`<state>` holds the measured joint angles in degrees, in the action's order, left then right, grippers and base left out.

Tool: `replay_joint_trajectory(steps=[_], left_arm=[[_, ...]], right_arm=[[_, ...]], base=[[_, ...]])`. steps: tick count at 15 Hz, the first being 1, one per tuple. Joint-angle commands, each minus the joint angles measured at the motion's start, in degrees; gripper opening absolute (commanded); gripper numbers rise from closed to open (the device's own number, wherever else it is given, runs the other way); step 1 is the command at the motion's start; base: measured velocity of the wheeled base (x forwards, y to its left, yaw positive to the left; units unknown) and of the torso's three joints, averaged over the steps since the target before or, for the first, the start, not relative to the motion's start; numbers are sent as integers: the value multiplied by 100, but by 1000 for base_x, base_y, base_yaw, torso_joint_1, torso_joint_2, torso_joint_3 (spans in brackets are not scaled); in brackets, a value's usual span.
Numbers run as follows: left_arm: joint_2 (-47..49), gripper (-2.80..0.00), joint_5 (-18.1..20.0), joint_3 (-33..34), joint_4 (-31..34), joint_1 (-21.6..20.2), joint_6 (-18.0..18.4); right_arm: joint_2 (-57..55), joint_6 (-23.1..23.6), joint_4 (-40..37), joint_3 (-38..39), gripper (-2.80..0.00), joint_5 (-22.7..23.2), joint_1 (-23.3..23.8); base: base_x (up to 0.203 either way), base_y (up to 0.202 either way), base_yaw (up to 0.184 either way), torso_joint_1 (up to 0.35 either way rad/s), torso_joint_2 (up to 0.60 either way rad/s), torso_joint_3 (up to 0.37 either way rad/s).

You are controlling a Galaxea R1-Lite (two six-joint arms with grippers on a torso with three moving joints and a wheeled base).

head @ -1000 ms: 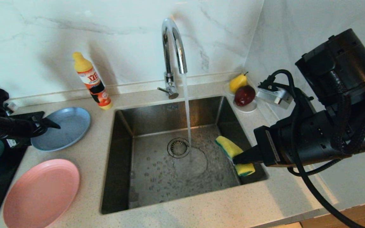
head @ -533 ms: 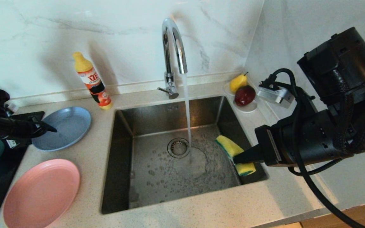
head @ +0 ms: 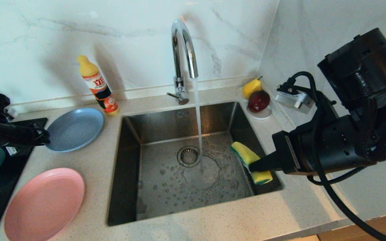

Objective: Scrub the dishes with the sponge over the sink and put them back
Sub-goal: Wash the plate

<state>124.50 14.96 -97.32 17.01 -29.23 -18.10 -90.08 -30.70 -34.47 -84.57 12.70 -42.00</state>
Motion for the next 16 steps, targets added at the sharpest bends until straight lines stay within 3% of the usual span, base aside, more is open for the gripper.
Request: replay_joint_trajectory(steps=[1,5,8,16], left_arm=[[-5,-280,7,-89,38,-4,-17],[-129,-280,7,-188,39,-65,-90],[-455,-280,10,-369,47,-102,-456],[-1453,-280,84,-457,121,-101,-996]], right_arm=[[8,-15,-16,-7,-280,13,7],[-1,-15,-16,-7,-280,13,7],[8,-15,-18,10,-280,13,7],[16,-24,-24,10,-280,13,-1]], base=[[0,0,0,0,0,0],[0,0,0,0,0,0],[0,0,0,0,0,0],[0,0,0,0,0,0]])
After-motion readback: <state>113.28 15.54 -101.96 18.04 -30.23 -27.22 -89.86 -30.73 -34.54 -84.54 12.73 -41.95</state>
